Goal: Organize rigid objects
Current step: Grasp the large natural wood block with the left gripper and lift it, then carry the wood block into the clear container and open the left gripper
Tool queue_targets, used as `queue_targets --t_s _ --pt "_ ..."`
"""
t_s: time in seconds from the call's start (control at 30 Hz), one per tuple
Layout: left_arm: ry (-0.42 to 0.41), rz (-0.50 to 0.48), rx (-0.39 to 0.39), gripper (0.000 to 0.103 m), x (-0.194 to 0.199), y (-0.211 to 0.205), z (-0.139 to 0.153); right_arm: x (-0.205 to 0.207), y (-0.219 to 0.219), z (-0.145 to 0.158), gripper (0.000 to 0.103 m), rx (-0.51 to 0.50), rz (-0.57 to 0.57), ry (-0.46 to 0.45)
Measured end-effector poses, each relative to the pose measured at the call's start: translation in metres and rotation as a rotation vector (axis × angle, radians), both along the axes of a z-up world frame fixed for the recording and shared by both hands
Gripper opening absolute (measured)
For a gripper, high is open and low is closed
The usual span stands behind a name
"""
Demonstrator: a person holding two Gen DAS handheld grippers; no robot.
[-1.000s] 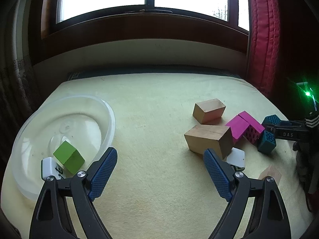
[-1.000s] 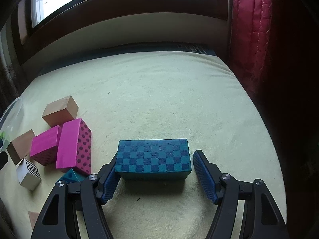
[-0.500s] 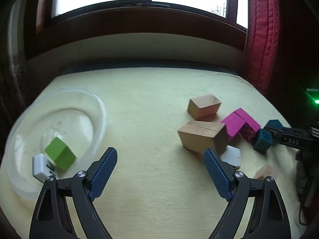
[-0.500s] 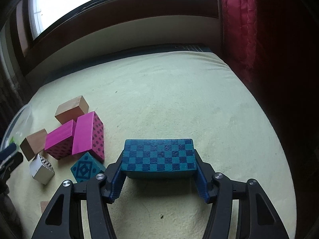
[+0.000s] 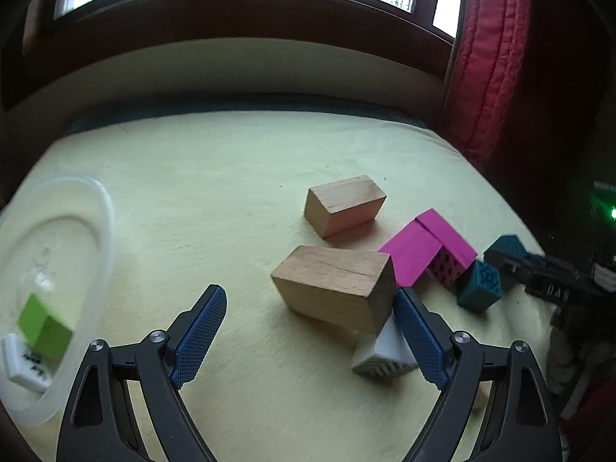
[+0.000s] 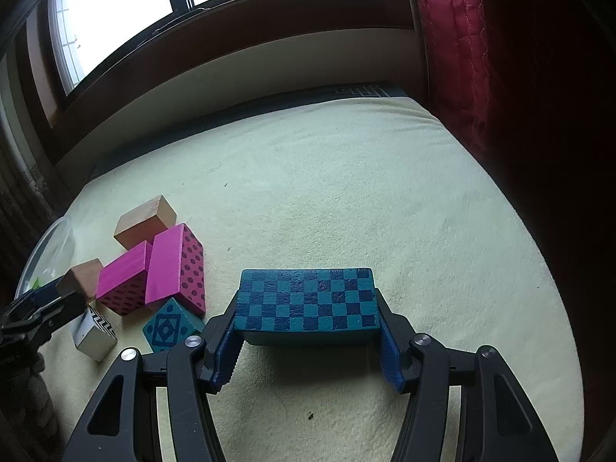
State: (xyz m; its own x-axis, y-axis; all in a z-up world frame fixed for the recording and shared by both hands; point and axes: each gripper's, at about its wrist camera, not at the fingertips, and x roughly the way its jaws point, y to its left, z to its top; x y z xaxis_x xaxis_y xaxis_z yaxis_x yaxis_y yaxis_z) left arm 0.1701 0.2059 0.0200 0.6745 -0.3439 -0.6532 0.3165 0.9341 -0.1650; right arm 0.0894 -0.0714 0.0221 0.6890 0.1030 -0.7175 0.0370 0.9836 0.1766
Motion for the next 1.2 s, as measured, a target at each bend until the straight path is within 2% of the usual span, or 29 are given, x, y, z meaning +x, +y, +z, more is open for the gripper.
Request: queue_targets --t_s 0.23,0.3,0.37,0.6,0.87,1.2 --pt "0.039 -0.010 -0.062 0.089 0.017 -0.005 -0.005 -0.001 0.000 0.000 0.063 0.003 0.000 0.000" --pt "0.036 -0.010 -0.080 0.085 0.018 -0.005 -0.005 -0.001 0.000 0.000 0.063 0.003 0.000 0.000" --pt "0.035 -0.028 -0.112 0.071 0.017 -0.005 -0.005 -0.001 0.000 0.000 0.063 0.000 0.000 0.000" --pt "0.020 -0.022 -0.124 0.071 0.015 -0.007 -0.005 -0.001 0.001 0.000 0.063 -0.002 -0.002 0.001" --pt "-0.077 0.050 -0.074 0.071 -0.004 0.000 0.010 -0.001 0.002 -0.001 0.063 0.000 -0.003 0.000" --pt "-0.225 0.199 -0.007 0.071 -0.022 0.024 0.033 -0.002 0.002 -0.001 0.063 -0.001 -0.002 -0.001"
